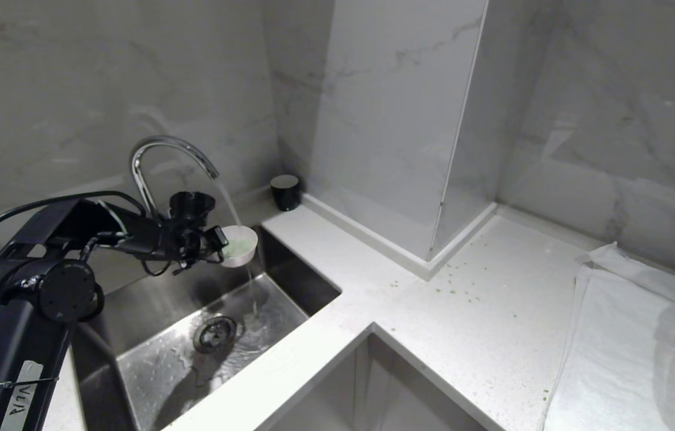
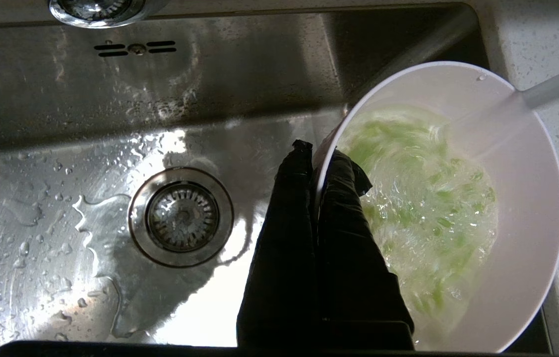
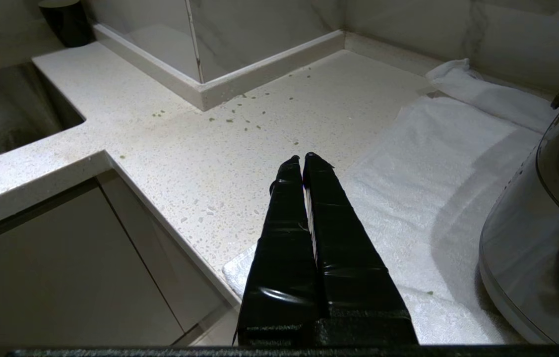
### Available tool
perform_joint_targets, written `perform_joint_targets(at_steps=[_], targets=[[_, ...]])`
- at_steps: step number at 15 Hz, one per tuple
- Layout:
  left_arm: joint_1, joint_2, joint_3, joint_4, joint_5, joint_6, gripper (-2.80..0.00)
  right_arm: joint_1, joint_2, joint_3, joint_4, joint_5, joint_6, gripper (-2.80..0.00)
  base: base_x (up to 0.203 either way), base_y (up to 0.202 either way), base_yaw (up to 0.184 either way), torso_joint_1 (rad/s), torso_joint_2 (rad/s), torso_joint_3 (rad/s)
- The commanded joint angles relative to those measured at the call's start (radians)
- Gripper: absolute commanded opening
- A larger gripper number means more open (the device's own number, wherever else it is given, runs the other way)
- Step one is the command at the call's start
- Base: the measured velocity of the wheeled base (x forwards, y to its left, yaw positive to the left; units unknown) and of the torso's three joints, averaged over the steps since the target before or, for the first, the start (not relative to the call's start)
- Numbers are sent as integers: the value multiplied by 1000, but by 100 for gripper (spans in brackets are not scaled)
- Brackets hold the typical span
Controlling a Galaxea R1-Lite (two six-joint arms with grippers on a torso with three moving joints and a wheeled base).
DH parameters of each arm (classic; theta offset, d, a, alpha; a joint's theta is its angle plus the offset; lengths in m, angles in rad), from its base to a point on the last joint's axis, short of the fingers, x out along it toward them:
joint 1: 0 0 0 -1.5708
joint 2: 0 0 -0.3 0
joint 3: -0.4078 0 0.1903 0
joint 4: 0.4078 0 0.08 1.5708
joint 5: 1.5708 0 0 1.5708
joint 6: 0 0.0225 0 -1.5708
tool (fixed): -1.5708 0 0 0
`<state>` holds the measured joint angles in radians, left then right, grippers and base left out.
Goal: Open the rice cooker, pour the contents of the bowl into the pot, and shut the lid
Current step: Fill a bowl with water from the tap
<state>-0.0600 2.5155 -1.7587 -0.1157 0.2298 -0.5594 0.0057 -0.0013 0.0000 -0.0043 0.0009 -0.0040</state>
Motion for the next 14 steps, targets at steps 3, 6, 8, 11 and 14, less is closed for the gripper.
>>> perform_joint_targets(at_steps=[3, 6, 8, 11, 14], targets=[[-3, -3, 1, 2, 2, -4, -280, 0, 1, 2, 0, 1, -1, -280, 0, 0, 0, 0, 0, 0], [-4, -4, 2, 5, 2, -4, -280, 0, 1, 2, 0, 1, -1, -280, 0, 0, 0, 0, 0, 0], [-5, -4, 4, 5, 2, -4, -280, 0, 1, 2, 0, 1, -1, -280, 0, 0, 0, 0, 0, 0], [-14, 0, 10, 25, -1, -5, -280, 0, 1, 2, 0, 1, -1, -280, 0, 0, 0, 0, 0, 0], [-15, -1, 18, 32, -3, -7, -280, 0, 1, 2, 0, 1, -1, -280, 0, 0, 0, 0, 0, 0]])
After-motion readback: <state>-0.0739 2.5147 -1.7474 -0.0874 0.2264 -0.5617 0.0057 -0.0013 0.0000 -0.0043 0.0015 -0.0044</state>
